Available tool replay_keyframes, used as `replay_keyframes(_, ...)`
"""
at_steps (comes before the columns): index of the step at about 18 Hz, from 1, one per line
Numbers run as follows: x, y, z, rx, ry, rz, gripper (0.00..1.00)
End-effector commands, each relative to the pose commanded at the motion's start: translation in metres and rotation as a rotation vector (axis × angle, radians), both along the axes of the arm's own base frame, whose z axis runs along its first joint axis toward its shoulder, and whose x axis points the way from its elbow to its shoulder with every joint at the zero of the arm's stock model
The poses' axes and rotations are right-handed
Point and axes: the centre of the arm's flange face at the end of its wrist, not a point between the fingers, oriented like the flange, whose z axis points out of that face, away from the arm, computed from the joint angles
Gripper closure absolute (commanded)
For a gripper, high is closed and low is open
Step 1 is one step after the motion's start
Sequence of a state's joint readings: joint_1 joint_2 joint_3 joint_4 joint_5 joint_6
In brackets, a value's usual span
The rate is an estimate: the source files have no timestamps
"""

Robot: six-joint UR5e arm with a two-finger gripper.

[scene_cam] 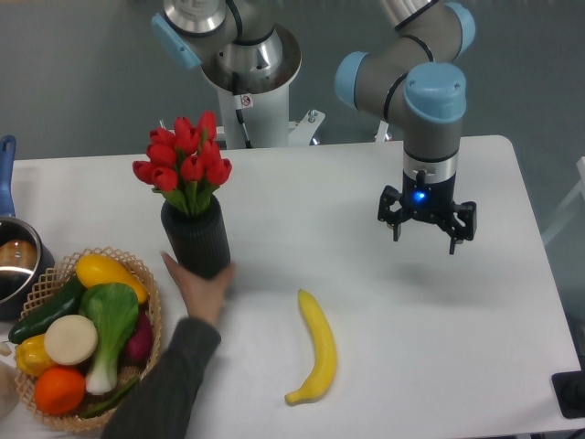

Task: Pick up the flowers from the vase
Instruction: 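Move the open gripper over toward the red tulips in the black vase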

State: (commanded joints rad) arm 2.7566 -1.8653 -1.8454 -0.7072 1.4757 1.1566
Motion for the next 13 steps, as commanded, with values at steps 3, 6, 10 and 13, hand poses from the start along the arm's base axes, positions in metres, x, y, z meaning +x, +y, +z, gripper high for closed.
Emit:
replay_keyframes(3,-0.001,0.000,-0.002,-0.001,-0.003,0.000,0.00)
replay_keyframes(6,0.005,-0.001,-0.005,0.003,-0.010,0.006,0.00)
replay_keyframes(10,0.033,0.000,0.006,0.074,-0.030,-0.022,0.00)
replay_keyframes(13,0.058,0.000,0.025,0.217,-0.064,-0.067,0.00)
